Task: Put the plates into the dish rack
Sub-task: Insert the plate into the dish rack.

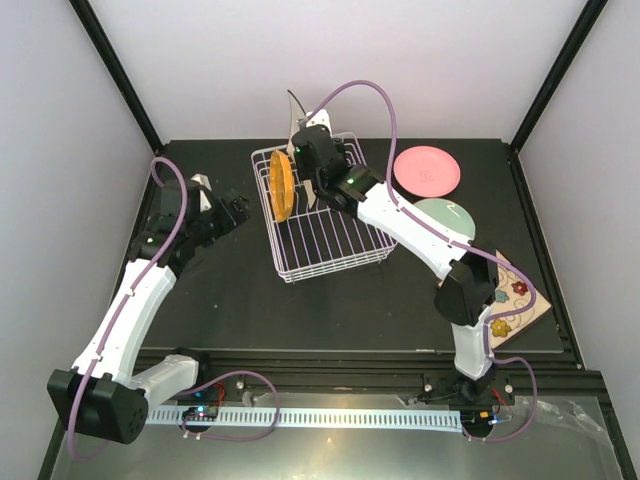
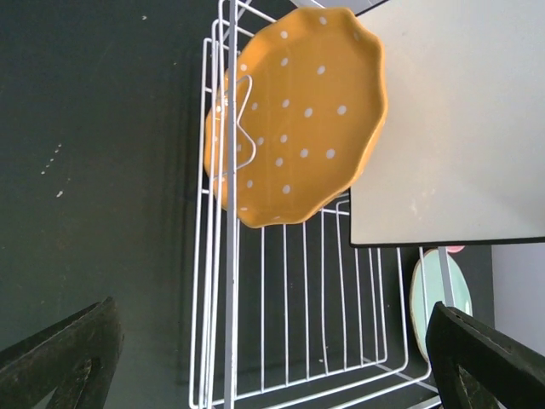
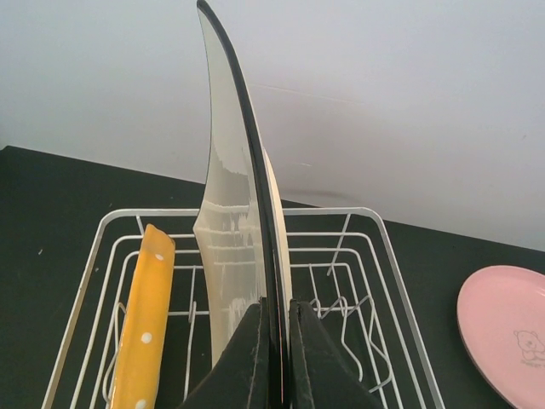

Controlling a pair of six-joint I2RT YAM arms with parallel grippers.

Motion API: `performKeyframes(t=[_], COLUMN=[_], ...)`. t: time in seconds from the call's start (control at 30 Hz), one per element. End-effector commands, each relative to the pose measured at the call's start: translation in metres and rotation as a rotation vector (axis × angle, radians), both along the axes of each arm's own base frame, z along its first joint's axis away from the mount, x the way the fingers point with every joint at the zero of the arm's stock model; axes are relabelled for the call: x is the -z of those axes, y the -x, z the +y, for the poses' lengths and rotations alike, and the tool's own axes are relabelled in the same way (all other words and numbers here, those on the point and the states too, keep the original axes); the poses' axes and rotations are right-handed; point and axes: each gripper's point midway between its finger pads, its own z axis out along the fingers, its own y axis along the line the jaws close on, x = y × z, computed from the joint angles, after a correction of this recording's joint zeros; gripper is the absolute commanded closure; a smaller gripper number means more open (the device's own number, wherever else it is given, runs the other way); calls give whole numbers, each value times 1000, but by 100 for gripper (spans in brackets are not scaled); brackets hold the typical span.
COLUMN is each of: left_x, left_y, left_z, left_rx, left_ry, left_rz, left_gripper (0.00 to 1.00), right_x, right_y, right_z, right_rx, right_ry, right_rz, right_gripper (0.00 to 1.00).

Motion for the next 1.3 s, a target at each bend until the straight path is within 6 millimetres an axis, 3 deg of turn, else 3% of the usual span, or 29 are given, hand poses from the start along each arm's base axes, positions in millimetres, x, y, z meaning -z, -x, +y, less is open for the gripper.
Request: performKeyframes(t=[0.0, 0.57, 1.27], left_x=[0, 5, 5], left_y=[5, 7, 13], left_z=[7, 18, 25], left_rx=[-3, -32, -54], left_ry=[-14, -17, -20], left_rz=[-4, 2, -1], left_gripper=[1, 1, 1], right_x=[-85, -48, 16], right_y=[-4, -7, -10], right_z=[-8, 6, 20], right_rx=[101, 101, 109], right_ry=[-216, -216, -239], right_rz=[-200, -131, -87], right_gripper=[99, 99, 99])
